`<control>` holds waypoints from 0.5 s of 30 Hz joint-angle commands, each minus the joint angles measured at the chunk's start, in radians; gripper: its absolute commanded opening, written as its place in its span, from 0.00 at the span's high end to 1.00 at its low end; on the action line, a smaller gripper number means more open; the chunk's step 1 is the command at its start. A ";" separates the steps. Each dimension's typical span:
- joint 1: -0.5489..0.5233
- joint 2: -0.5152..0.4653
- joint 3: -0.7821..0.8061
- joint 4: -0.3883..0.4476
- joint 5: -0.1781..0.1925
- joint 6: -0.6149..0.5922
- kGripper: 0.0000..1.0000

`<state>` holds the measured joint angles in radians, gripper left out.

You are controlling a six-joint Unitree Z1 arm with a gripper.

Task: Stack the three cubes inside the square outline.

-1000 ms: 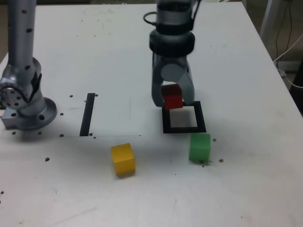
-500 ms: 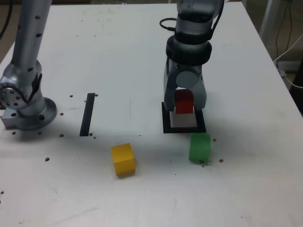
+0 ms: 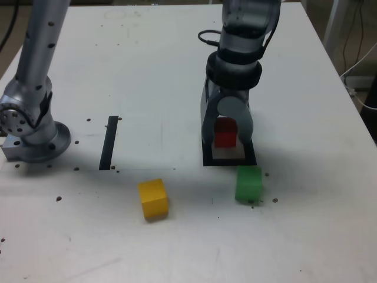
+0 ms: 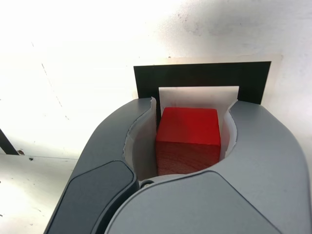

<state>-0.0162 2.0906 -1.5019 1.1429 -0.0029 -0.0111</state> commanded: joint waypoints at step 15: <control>-0.002 0.012 0.004 0.016 0.005 -0.001 0.11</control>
<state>-0.0162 2.1090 -1.5025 1.1497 -0.0022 -0.0110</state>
